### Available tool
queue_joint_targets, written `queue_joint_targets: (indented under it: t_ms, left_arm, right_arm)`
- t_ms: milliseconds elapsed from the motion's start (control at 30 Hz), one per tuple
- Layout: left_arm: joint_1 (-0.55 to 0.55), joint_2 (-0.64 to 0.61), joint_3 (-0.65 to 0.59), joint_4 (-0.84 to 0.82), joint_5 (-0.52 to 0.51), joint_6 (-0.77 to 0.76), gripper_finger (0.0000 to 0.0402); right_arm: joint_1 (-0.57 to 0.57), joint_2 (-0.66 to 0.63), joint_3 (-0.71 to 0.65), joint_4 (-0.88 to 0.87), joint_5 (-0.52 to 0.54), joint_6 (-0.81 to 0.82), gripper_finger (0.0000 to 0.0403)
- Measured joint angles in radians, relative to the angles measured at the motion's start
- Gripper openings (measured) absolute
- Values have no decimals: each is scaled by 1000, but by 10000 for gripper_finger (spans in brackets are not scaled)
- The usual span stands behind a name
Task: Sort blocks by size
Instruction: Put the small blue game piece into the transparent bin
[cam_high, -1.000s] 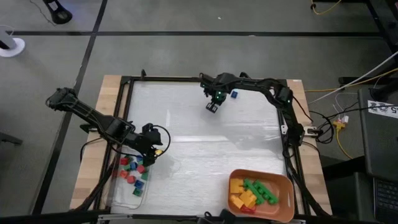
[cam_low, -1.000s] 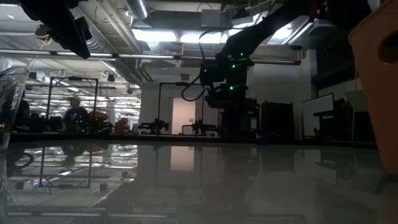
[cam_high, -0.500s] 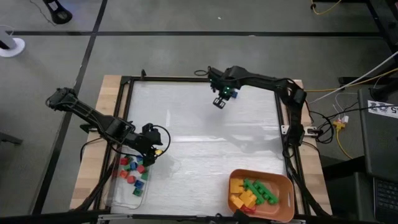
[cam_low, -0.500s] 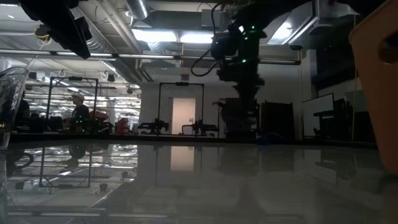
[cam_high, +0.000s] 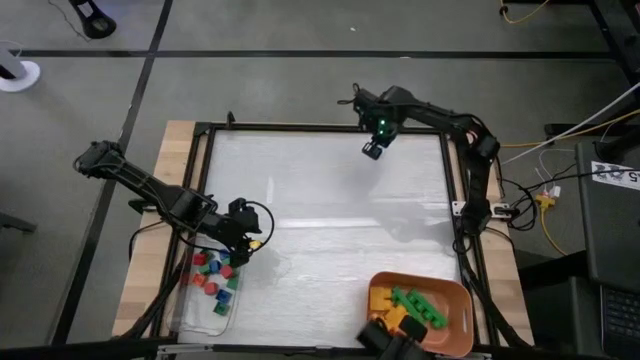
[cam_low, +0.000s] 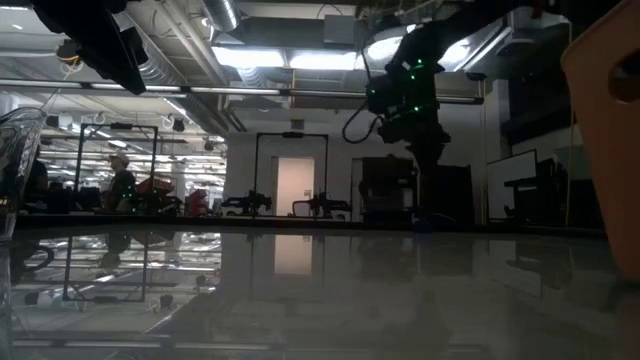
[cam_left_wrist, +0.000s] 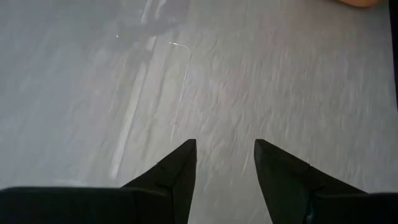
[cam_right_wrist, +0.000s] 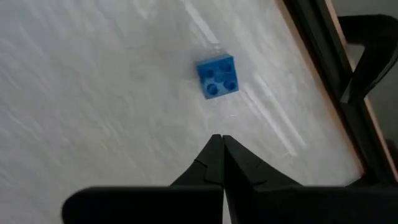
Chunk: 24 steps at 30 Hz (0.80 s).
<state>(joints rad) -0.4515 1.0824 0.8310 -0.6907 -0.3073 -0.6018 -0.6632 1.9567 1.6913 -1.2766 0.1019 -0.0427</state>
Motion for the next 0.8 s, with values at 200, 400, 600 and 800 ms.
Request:
queue_joint_targets:
  t_ms: [200,400,600,800]
  left_arm:
    - [0,0,0,-1,0,14,149]
    - [0,0,0,0,0,34,149]
    - [0,0,0,0,0,34,149]
    - [0,0,0,0,0,34,149]
  right_arm:
    - [-50,5,-36,20,-25,-15,1]
    - [-64,5,-86,40,-34,-41,1]
    - [-80,5,-135,85,-26,-223,1]
    - [-86,5,-189,230,-26,-279,1]
